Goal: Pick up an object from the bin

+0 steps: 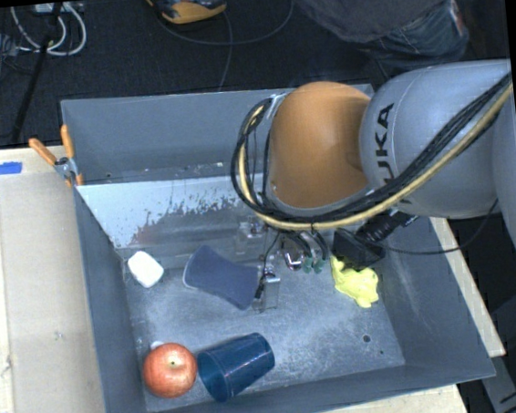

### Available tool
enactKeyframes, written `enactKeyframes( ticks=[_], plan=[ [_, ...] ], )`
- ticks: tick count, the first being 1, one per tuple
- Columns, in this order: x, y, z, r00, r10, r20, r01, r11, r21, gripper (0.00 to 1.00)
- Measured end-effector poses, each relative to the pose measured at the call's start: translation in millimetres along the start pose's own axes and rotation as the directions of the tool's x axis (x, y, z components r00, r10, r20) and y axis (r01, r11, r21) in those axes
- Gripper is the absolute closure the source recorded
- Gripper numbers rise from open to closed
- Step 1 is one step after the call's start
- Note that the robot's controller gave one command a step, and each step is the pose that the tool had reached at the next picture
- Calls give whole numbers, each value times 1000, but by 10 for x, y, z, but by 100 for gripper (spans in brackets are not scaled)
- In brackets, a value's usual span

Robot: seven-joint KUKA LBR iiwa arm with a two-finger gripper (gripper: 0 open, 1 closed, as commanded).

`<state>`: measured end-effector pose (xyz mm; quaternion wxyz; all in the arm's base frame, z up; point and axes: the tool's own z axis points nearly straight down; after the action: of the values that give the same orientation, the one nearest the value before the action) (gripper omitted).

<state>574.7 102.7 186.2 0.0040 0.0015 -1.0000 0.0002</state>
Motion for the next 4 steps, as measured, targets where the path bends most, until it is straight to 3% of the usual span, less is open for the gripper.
enactKeyframes(
  ticks=[2, 3, 4],
  plan=[
    [-17, -2, -40, 1000, 2, 8, -2, 1000, -1, 0],
    [-41, 74, 292, 1000, -18, 2, 18, 1000, 0, 0],
    [-167, 60, 326, 1000, 9, 19, -9, 1000, -3, 0]
  ],
)
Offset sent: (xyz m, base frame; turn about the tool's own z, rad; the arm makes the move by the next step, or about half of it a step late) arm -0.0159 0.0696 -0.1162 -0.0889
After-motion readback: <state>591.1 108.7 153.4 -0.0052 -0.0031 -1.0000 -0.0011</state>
